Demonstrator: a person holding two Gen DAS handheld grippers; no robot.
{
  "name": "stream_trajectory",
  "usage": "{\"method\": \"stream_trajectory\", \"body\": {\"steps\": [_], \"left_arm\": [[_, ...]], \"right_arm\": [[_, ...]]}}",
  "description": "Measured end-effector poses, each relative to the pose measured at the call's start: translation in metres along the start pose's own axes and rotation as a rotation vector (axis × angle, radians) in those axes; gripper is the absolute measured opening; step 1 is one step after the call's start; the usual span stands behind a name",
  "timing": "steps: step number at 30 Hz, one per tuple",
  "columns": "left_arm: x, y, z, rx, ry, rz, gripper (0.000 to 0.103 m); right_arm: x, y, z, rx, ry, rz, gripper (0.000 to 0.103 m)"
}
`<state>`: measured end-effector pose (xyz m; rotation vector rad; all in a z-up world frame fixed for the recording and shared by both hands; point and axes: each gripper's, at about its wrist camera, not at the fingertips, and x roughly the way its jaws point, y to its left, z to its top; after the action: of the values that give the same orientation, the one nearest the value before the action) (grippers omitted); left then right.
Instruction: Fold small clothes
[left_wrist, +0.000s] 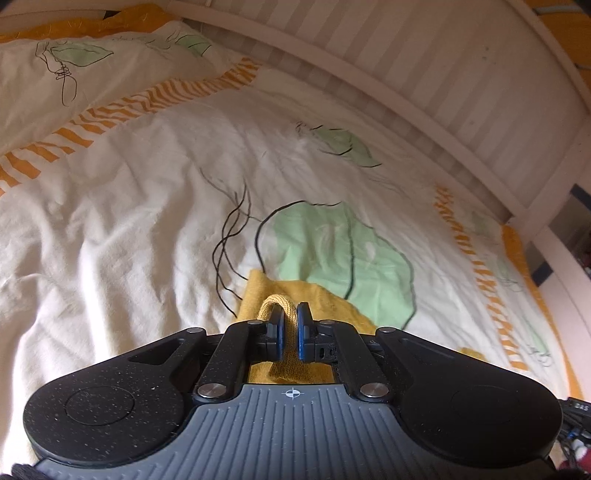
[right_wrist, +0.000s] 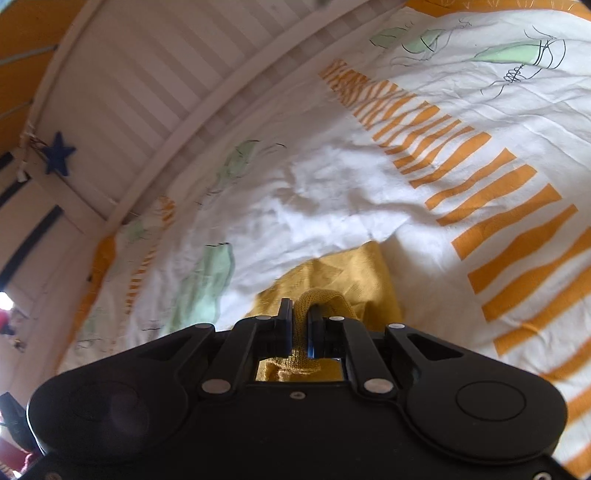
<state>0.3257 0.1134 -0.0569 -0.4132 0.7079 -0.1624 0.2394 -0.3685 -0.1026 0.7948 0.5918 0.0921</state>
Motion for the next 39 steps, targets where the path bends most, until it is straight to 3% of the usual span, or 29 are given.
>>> {"method": "stream_trajectory", "body": {"steps": [5, 6, 7, 8, 10, 12, 13, 19, 29, 34, 39], "left_arm": [[0.019, 0.008, 0.003, -0.034, 0.031, 0.012, 0.011], [0.021, 0.007, 0.004, -0.033, 0.037, 0.019, 0.017], [0.021, 0.006, 0.006, -0.028, 0.022, 0.033, 0.034], [0.017, 0.005, 0.006, -0.016, -0.007, 0.040, 0.040], [0.009, 0.000, 0.010, 0.022, -0.060, 0.053, 0.044], [0.000, -0.006, 0.014, 0.060, -0.076, 0.060, 0.049], [-0.004, -0.009, 0.014, 0.077, -0.082, 0.057, 0.052], [-0.024, -0.026, -0.006, 0.159, -0.043, 0.045, 0.062], [-0.021, -0.044, -0.075, 0.350, 0.060, 0.039, 0.063], [0.004, -0.041, -0.088, 0.383, 0.093, 0.091, 0.063], [0.008, -0.036, -0.089, 0.347, 0.088, 0.091, 0.068]], "right_arm": [[0.017, -0.002, 0.000, -0.036, -0.005, -0.060, 0.019], [0.019, -0.003, 0.001, -0.039, -0.008, -0.070, 0.020], [0.020, -0.003, 0.001, -0.041, -0.010, -0.078, 0.020], [0.020, -0.003, 0.000, -0.044, -0.012, -0.084, 0.020], [0.020, -0.002, 0.001, -0.055, -0.030, -0.092, 0.030], [0.014, 0.002, 0.001, -0.090, -0.073, -0.110, 0.065], [0.010, 0.004, 0.001, -0.114, -0.101, -0.118, 0.069], [-0.008, 0.023, -0.002, -0.225, -0.129, -0.136, 0.070], [-0.004, 0.070, -0.063, -0.519, 0.029, -0.125, 0.069], [0.014, 0.087, -0.084, -0.615, 0.076, -0.142, 0.069], [0.040, 0.094, -0.091, -0.666, 0.118, -0.183, 0.068]]}}
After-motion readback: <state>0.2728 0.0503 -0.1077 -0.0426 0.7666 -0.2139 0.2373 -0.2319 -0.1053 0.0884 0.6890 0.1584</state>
